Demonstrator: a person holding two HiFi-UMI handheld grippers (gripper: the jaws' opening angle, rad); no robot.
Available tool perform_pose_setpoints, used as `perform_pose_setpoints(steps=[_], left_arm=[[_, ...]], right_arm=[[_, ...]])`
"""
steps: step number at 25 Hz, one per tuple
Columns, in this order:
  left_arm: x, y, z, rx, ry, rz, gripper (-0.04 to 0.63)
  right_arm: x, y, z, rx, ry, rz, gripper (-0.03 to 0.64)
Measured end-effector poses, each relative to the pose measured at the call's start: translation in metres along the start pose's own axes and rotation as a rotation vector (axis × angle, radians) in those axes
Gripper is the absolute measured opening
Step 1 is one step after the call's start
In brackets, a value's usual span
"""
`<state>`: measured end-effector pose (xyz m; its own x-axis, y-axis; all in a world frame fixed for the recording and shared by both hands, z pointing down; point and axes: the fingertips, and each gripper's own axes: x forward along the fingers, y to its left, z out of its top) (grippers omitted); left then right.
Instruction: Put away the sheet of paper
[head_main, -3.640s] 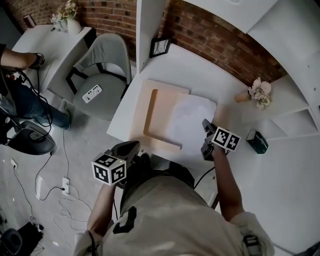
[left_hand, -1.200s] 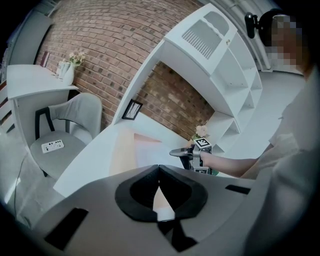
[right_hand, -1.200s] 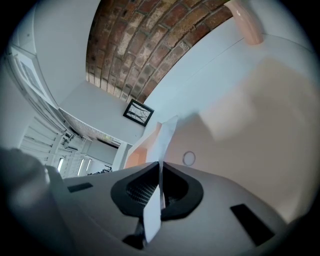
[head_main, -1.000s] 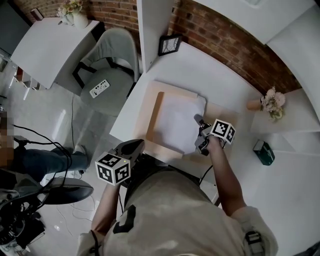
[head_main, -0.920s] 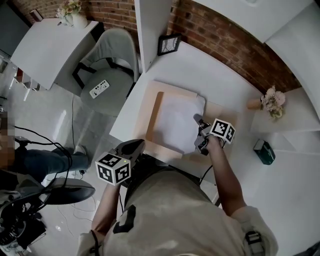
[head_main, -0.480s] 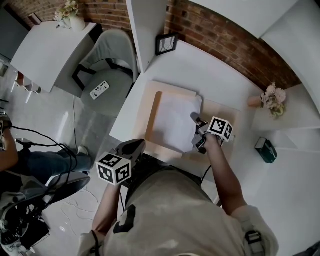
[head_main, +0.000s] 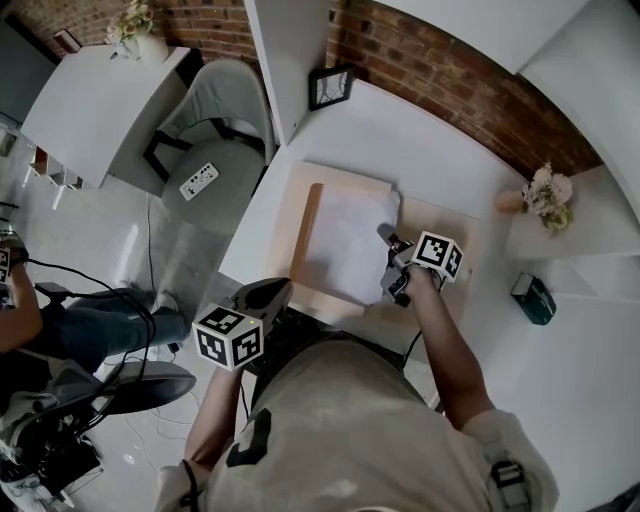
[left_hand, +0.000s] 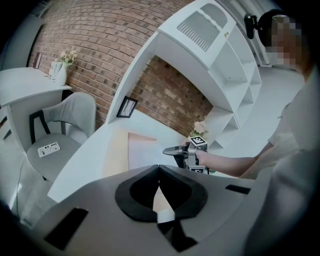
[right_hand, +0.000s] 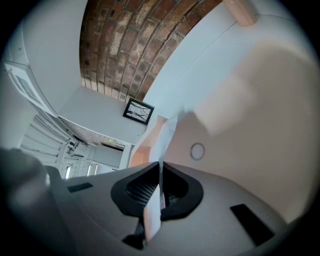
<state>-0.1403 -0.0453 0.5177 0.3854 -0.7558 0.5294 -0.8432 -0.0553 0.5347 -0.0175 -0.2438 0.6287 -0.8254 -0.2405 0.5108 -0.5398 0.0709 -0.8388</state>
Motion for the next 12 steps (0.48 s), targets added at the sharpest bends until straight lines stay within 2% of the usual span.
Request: perform_pose_setpoints(steps=[12], left_arm=[[-0.0002, -0.0012, 0.0005, 0.002, 0.003, 0.001, 0.017]], right_arm=[[0.007, 0.0033, -0.0033, 0.008, 0.01, 0.011, 0.028]])
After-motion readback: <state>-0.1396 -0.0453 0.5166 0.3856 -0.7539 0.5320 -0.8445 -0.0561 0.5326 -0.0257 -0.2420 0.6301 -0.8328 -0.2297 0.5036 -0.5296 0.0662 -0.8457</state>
